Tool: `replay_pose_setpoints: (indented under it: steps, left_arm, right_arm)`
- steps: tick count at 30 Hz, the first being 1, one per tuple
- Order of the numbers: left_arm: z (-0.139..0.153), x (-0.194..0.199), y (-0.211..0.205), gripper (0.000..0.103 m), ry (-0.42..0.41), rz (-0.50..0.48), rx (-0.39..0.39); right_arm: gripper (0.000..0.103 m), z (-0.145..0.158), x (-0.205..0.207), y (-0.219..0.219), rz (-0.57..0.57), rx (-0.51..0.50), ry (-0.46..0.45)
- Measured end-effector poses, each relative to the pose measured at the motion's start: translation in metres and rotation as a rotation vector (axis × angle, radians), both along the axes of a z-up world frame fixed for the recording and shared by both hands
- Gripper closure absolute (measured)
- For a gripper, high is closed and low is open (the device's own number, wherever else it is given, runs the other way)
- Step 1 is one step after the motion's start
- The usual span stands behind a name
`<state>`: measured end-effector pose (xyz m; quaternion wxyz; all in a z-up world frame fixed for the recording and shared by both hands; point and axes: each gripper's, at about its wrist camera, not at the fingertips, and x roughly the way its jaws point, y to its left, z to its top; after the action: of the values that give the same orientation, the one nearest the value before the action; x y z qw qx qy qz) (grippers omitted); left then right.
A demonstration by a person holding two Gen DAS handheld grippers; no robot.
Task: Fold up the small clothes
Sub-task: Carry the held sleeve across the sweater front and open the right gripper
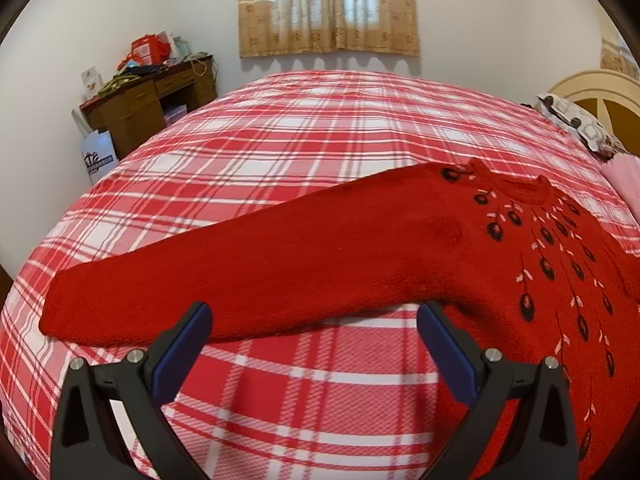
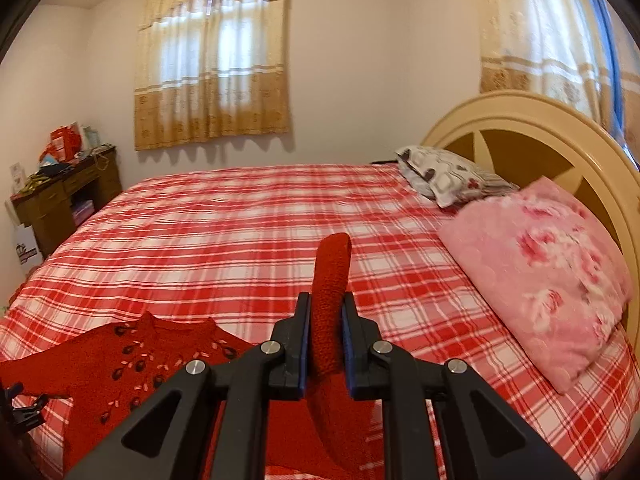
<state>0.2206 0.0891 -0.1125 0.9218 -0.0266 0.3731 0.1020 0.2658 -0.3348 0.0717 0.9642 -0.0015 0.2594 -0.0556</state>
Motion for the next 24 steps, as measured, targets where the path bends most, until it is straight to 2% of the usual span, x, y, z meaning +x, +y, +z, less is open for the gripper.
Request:
replay_pose_setpoints:
  steps: [16, 24]
  left_arm:
    - [-0.007, -0.007, 0.038, 0.000, 0.009, 0.066, -0.002]
    - [-0.008, -0.011, 0.048, 0.000, 0.013, 0.080, -0.004]
  right_arm:
    - [0.089, 0.027, 0.015, 0.105, 0.205, -0.069, -0.058]
    - [0.089, 0.012, 0.029, 0.181, 0.331, -0.087, -0.056]
